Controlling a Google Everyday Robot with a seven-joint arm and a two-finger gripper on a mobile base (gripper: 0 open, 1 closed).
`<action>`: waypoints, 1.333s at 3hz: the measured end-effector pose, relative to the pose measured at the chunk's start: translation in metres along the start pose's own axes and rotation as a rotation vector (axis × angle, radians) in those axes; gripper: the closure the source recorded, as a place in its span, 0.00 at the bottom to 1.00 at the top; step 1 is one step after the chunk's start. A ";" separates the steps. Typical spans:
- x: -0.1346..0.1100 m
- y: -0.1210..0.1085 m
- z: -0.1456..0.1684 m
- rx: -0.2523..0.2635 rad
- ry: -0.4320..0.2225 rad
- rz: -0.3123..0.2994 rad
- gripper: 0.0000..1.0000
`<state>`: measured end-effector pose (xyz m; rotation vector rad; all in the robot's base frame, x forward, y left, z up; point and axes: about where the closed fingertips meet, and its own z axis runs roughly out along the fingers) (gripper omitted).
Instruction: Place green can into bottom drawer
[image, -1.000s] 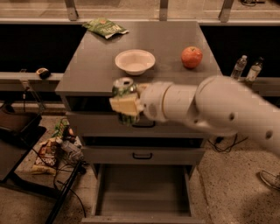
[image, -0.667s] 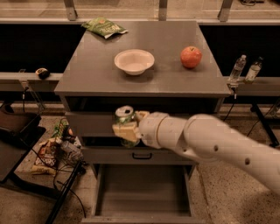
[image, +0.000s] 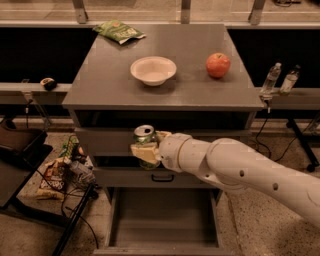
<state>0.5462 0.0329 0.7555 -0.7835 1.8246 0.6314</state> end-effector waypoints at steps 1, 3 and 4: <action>0.057 -0.005 0.000 -0.021 0.048 0.061 1.00; 0.206 -0.039 -0.030 -0.111 0.135 0.179 1.00; 0.218 -0.029 -0.024 -0.148 0.134 0.203 1.00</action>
Offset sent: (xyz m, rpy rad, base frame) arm -0.0600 -0.1253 -0.2258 -0.0053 0.3600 -0.0067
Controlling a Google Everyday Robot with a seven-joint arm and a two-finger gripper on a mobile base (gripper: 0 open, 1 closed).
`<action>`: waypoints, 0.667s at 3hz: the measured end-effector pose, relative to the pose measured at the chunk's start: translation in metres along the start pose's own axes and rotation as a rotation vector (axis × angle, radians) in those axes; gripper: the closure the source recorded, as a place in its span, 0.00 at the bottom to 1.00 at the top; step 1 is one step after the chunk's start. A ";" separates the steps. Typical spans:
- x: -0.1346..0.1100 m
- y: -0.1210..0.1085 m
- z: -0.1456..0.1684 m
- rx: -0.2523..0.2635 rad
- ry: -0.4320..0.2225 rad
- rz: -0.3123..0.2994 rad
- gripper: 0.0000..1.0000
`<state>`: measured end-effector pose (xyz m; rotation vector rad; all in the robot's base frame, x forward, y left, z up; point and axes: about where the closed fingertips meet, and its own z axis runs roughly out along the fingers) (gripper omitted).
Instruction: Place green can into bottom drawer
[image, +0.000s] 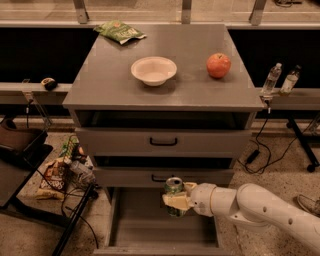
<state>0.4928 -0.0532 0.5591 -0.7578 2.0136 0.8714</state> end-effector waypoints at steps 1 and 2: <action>0.000 0.000 0.000 0.000 0.000 0.000 1.00; 0.022 -0.011 0.013 -0.055 0.029 -0.051 1.00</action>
Offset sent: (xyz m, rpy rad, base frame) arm 0.0078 -0.0067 -0.0725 -0.0464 -0.0335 0.1995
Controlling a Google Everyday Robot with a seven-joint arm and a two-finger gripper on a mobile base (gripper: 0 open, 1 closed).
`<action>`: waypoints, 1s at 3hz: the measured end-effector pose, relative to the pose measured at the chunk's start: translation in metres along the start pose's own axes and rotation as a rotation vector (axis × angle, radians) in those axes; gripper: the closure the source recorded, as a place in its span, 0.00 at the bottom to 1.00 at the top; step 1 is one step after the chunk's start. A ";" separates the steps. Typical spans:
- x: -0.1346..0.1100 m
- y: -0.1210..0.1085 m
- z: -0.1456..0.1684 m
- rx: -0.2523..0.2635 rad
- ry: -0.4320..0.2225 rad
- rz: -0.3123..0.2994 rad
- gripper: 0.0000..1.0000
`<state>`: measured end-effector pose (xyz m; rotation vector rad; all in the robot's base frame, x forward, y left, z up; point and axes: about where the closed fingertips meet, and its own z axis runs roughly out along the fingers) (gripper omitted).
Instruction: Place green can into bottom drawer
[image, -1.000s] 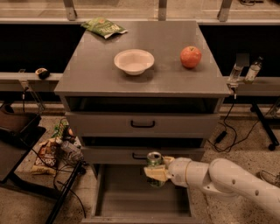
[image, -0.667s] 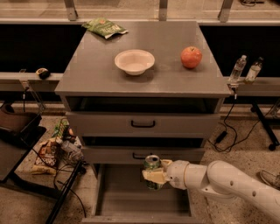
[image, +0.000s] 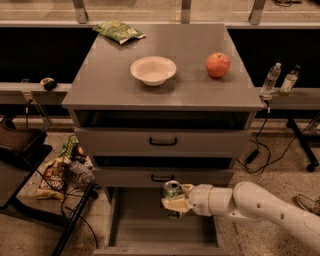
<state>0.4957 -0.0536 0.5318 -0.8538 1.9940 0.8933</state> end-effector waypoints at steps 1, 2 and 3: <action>0.045 -0.031 0.013 -0.090 0.012 -0.095 1.00; 0.077 -0.060 0.030 -0.182 -0.001 -0.185 1.00; 0.089 -0.078 0.036 -0.206 -0.027 -0.233 1.00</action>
Offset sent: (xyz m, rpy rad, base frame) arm 0.0468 -0.0489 -0.1459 0.0377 -0.1844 0.3610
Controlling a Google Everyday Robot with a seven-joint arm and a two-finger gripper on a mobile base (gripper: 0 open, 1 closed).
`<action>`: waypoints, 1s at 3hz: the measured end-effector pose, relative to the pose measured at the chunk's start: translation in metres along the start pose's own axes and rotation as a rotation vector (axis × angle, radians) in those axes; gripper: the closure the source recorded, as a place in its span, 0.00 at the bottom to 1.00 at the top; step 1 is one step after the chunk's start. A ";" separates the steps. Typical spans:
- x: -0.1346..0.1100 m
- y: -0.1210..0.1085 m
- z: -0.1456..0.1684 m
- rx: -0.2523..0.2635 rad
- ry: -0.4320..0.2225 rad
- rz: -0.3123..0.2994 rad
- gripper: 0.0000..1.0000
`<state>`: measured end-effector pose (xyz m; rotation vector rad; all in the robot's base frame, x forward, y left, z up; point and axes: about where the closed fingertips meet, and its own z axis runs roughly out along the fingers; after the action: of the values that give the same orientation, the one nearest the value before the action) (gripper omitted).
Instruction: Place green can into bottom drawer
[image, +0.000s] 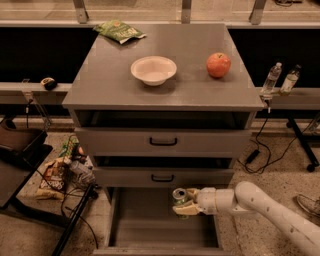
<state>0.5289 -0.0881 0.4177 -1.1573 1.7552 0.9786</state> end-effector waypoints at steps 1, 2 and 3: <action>0.002 -0.003 -0.006 0.029 -0.030 -0.048 1.00; 0.003 -0.003 -0.006 0.031 -0.031 -0.052 1.00; 0.001 -0.002 0.002 0.010 -0.018 -0.070 1.00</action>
Offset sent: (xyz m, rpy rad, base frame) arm 0.0016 -0.0060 -0.0007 0.0097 -0.0549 -0.0106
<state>0.5307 -0.0870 0.4152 -1.1917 1.6923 0.9345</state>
